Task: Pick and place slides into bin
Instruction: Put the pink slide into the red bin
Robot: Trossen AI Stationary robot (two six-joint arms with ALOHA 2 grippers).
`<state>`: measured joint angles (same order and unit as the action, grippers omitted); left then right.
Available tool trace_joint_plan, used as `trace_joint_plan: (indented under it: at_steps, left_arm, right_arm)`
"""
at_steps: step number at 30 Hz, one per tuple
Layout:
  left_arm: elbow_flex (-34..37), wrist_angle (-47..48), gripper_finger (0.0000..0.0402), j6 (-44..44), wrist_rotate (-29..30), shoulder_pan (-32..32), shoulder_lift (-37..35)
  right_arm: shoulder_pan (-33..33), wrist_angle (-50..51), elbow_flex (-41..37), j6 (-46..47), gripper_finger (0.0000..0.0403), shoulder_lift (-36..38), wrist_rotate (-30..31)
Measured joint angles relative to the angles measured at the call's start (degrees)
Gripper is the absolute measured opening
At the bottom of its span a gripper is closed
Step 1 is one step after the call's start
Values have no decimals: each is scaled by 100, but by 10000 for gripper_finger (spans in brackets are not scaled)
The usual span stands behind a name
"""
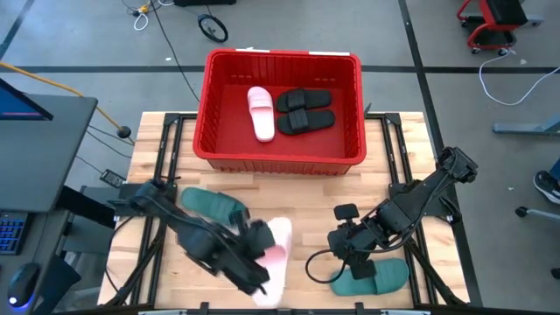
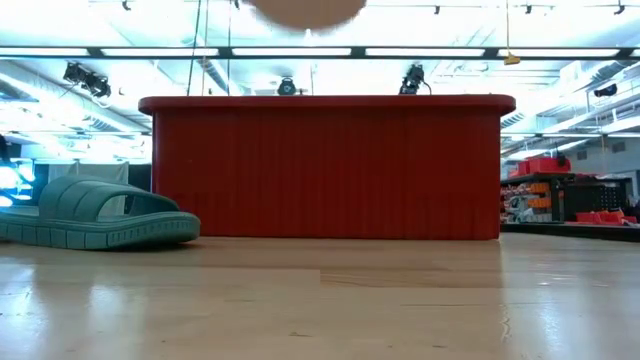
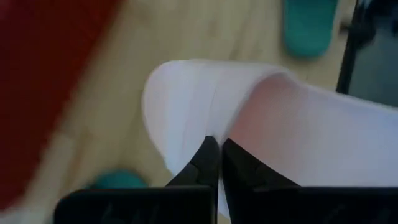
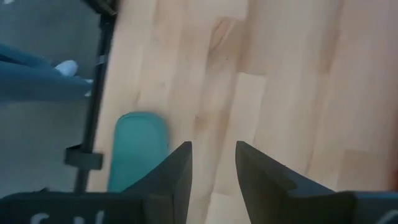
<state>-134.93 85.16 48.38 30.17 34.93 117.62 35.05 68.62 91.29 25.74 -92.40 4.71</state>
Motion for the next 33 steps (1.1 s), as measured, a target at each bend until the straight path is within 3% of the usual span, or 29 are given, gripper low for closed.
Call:
trace_joint_plan:
  at_steps: [7, 12, 19, 24, 27, 33]
  left_arm:
    - [-7, 84, 8, -1248, 1892, -259, -1099]
    - [-7, 141, 8, -2655, 2492, -1044, -1731]
    - [0, 491, 8, -4034, 2452, -3075, -2068]
    - [357, 298, 7, -5032, 1412, -4655, -2037]
    - [913, -241, 7, -5822, 920, -5346, -2017]
    - [2390, -2259, 7, -7427, 162, -6315, -2012]
  right_arm:
    - [-76, -17, 0, -1, 128, 0, 812]
    - [-297, -132, 0, -30, 128, 0, 1177]
    - [-862, -323, 0, -484, 128, 0, 1463]
    - [-1433, -524, 2, -693, 128, 0, 1554]
    - [-1773, -537, 2, -843, 128, 0, 1586]
    - [-2354, -512, 2, -1040, 128, 0, 1591]
